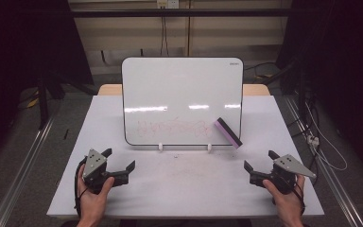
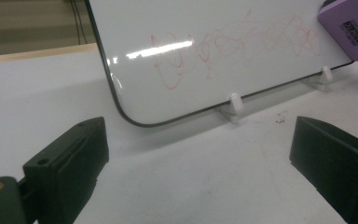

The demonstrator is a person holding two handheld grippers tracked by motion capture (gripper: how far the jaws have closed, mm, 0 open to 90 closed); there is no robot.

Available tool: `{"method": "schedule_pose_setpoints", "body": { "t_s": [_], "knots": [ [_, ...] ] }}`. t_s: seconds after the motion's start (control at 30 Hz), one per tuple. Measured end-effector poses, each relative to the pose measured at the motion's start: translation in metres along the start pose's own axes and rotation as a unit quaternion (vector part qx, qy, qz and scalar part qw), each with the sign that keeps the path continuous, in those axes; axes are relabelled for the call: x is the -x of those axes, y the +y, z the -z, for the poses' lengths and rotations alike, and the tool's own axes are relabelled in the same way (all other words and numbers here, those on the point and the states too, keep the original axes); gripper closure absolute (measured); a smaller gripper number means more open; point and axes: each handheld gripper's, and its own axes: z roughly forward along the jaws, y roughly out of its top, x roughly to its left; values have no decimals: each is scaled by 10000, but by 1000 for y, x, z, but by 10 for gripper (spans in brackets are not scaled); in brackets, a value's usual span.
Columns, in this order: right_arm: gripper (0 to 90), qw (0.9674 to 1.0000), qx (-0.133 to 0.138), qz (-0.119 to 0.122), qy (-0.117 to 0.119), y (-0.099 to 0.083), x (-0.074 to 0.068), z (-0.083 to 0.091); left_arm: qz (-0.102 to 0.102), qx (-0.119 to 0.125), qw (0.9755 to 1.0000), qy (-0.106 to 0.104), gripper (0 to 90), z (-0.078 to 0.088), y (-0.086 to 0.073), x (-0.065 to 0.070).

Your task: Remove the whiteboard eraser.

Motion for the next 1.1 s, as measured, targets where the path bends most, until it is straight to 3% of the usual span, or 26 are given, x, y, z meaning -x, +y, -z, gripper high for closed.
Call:
{"method": "schedule_pose_setpoints", "body": {
  "t_s": [0.27,0.67,0.93,1.1],
  "knots": [
    [33,9999,-157,-34,58,-1,0,-2,28,-50,10000,43,38,-1,0,0],
    [52,9989,-384,124,238,1,-6,-7,104,-96,9999,28,43,-3,-1,-1],
    [65,9979,-475,391,225,12,-15,-14,31,-114,9999,-61,45,-2,-1,1],
    [60,9951,-682,587,409,19,-25,-24,55,-122,9999,-75,45,-2,-1,0]
  ]
}}
